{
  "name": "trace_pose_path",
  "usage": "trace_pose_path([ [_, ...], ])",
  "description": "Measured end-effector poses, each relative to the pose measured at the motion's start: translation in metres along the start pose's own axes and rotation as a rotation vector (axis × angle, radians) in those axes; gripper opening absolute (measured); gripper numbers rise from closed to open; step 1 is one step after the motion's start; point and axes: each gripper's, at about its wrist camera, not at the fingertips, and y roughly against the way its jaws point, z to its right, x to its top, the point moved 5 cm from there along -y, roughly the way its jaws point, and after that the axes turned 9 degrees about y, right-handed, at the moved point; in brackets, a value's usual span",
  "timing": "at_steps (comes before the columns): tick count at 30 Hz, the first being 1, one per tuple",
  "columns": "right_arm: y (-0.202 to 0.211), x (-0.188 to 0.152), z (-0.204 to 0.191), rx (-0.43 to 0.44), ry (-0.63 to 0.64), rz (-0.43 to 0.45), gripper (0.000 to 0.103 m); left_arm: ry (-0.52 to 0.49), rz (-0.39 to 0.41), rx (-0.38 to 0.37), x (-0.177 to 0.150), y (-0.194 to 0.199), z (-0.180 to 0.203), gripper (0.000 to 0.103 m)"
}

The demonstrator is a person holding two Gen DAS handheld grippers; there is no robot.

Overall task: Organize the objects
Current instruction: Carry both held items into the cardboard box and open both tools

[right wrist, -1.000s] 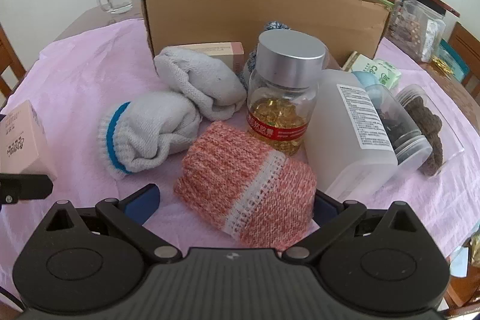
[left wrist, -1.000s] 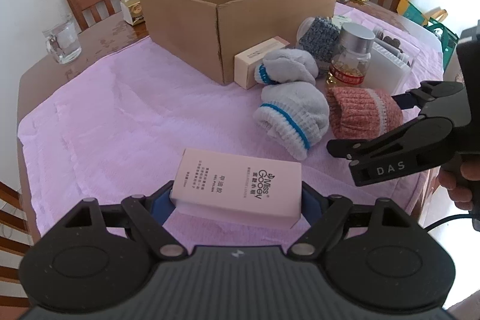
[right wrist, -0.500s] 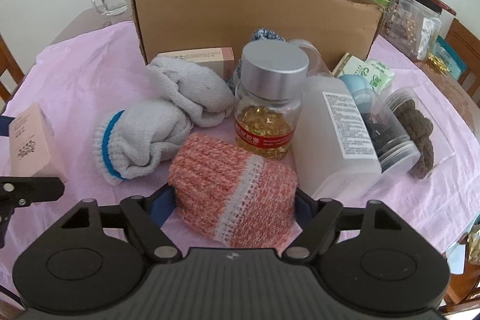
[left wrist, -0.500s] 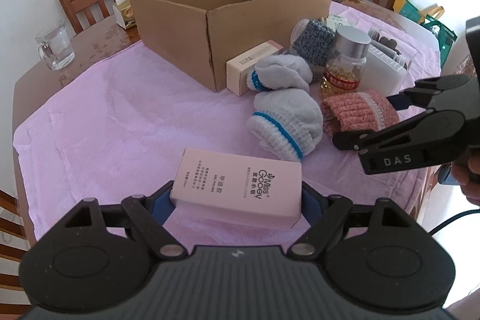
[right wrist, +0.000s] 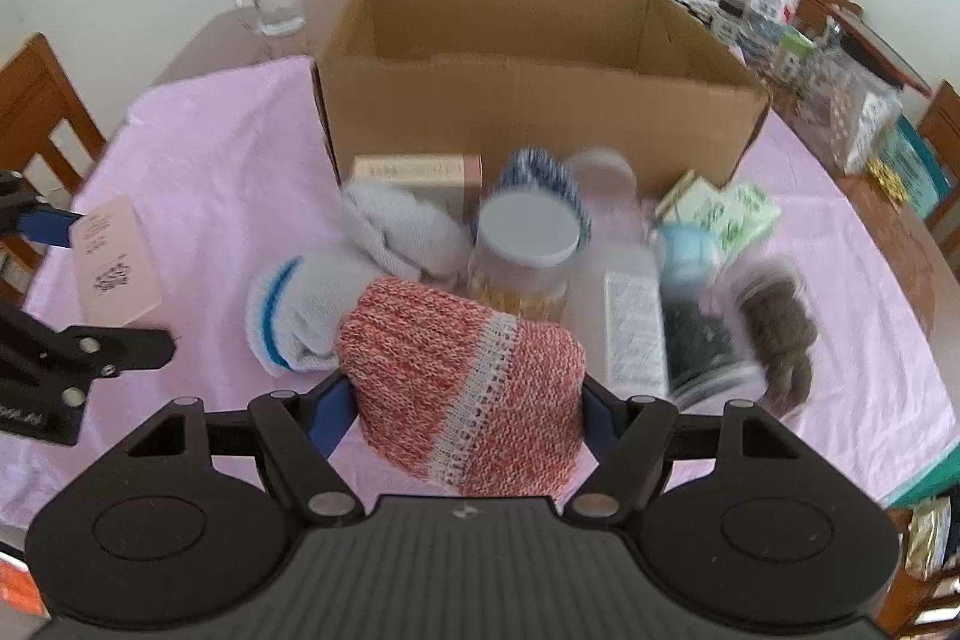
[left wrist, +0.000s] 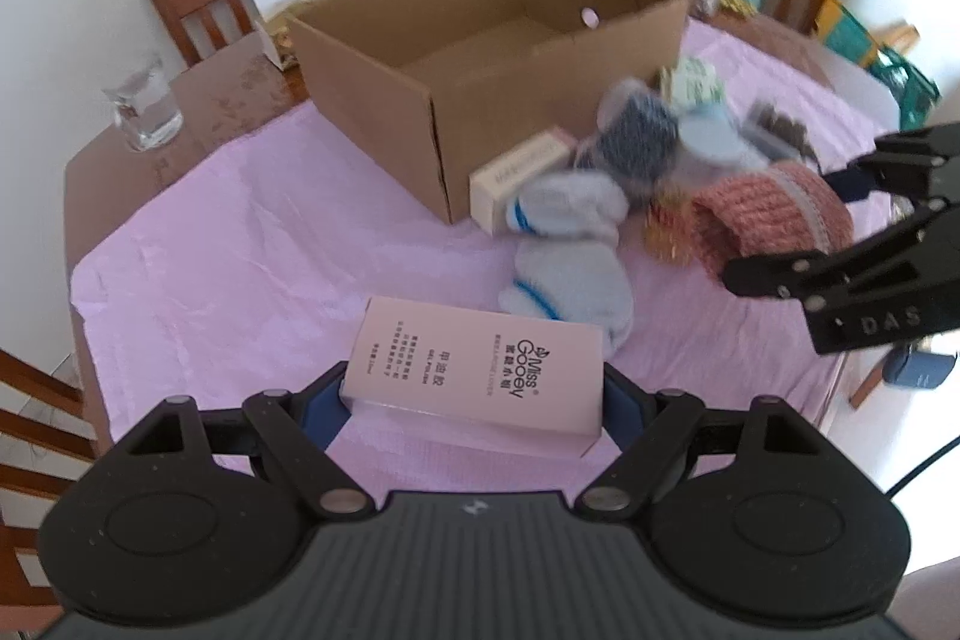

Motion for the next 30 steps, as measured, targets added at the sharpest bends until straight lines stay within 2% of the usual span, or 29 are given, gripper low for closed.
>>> trace_pose_path([
  [5, 0.019, 0.026, 0.022, 0.048, 0.045, 0.006, 0.078, 0.055, 0.044, 0.068, 0.034, 0.014, 0.009, 0.083],
  [12, 0.032, 0.081, 0.059, 0.076, 0.163, 0.100, 0.078, 0.129, 0.151, 0.151, 0.101, 0.012, 0.020, 0.083],
  [19, -0.008, 0.144, 0.099, 0.081, 0.181, 0.135, 0.078, 0.211, 0.174, 0.180, 0.163, -0.022, 0.020, 0.083],
  [26, -0.056, 0.182, 0.121, 0.088, 0.201, 0.098, 0.079, 0.305, 0.177, 0.205, 0.191, -0.047, 0.013, 0.084],
  [27, -0.060, 0.185, 0.122, 0.091, 0.206, 0.099, 0.080, 0.318, 0.177, 0.208, 0.192, -0.049, 0.013, 0.092],
  [28, -0.064, 0.188, 0.123, 0.094, 0.209, 0.094, 0.086, 0.332, 0.170, 0.215, 0.193, -0.052, 0.012, 0.097],
  [30, -0.068, 0.190, 0.123, 0.088, 0.216, 0.093, 0.094, 0.350, 0.171, 0.230, 0.194, -0.053, 0.011, 0.100],
])
